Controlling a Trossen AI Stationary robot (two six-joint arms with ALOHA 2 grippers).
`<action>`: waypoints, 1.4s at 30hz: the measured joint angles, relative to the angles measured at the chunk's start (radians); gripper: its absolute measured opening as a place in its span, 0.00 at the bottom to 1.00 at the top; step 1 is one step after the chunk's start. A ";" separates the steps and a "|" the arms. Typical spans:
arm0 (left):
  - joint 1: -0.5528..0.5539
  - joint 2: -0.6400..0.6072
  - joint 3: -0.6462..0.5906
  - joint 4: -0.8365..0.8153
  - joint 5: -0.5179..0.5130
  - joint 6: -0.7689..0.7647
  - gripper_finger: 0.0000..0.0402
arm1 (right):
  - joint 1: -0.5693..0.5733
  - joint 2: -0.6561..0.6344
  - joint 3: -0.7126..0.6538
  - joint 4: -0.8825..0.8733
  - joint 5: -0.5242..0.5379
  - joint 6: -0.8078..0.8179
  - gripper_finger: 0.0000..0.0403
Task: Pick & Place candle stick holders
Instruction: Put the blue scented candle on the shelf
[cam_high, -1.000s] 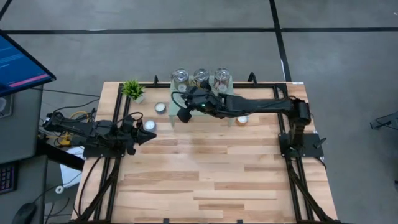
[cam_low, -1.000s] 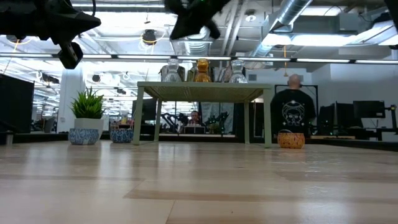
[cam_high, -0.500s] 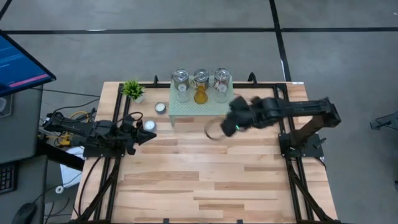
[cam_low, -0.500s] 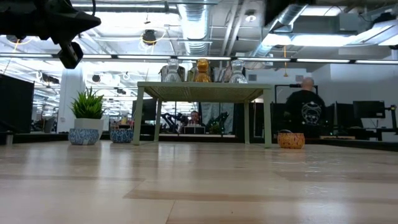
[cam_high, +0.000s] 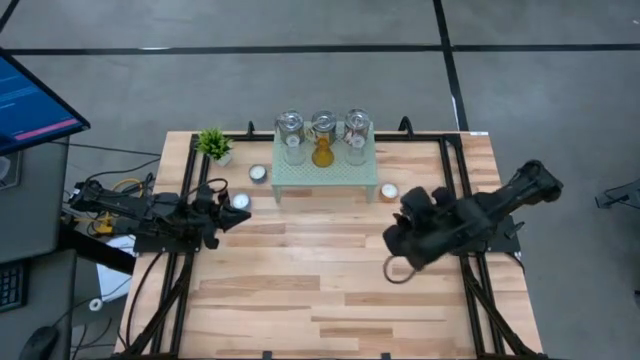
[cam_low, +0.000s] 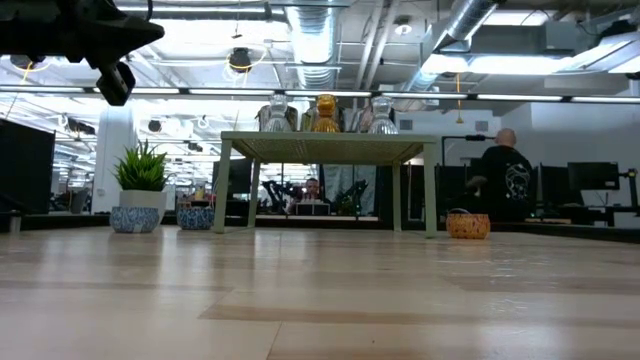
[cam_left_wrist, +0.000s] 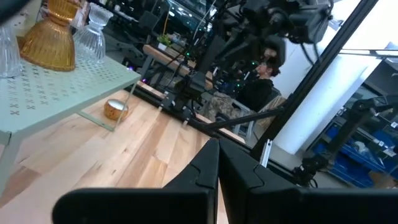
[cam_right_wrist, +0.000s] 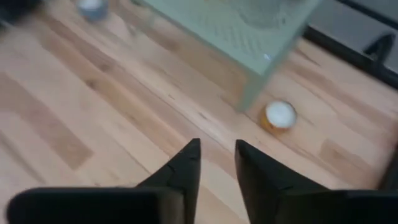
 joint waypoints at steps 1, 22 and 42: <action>0.000 0.000 0.000 0.000 0.000 0.001 0.02 | 0.017 -0.017 0.000 0.012 0.021 -0.002 0.24; 0.000 0.016 0.000 0.572 -0.115 -0.051 0.02 | 0.292 -0.322 0.000 0.101 0.312 -0.178 0.51; 0.000 0.338 0.549 0.217 -0.309 0.011 0.02 | 0.612 -0.715 0.000 0.398 0.623 -0.896 0.36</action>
